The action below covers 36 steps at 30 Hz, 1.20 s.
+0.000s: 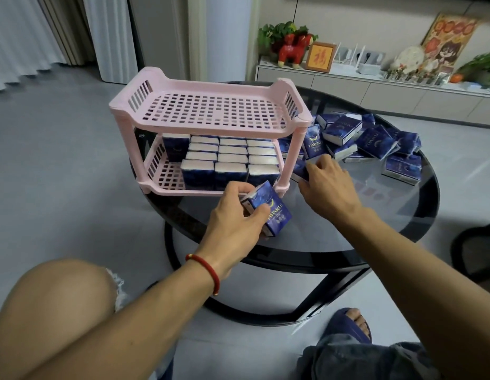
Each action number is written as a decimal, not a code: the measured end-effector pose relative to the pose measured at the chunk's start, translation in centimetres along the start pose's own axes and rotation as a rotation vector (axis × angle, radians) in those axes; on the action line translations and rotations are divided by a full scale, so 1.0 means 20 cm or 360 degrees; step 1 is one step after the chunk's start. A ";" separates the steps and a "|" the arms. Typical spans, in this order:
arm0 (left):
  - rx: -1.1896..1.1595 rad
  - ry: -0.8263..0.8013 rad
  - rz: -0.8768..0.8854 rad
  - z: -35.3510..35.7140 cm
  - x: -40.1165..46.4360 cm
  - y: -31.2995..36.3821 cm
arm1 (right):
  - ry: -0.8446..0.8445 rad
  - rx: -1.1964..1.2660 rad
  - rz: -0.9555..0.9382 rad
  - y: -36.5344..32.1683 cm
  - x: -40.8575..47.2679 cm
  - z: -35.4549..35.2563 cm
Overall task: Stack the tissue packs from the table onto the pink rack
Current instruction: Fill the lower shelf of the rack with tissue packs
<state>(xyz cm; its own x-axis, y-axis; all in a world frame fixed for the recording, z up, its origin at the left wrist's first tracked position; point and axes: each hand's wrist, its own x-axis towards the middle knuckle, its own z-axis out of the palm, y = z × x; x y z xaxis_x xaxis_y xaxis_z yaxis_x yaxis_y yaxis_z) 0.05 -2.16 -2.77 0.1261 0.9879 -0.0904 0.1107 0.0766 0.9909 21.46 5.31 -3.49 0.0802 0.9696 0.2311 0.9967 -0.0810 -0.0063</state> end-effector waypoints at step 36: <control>0.0325 -0.0293 0.0303 -0.52 -0.08 0.09 | -0.0371 0.1547 -0.0556 -0.46 -0.40 -0.31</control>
<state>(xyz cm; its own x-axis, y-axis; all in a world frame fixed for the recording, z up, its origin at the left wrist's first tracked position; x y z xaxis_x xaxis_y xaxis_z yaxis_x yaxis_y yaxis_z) -10.18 -2.19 0.25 0.3371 0.9396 0.0596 0.2607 -0.1540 0.9531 11.66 -3.12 0.76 -0.3154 0.9320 0.1785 0.5382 0.3306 -0.7753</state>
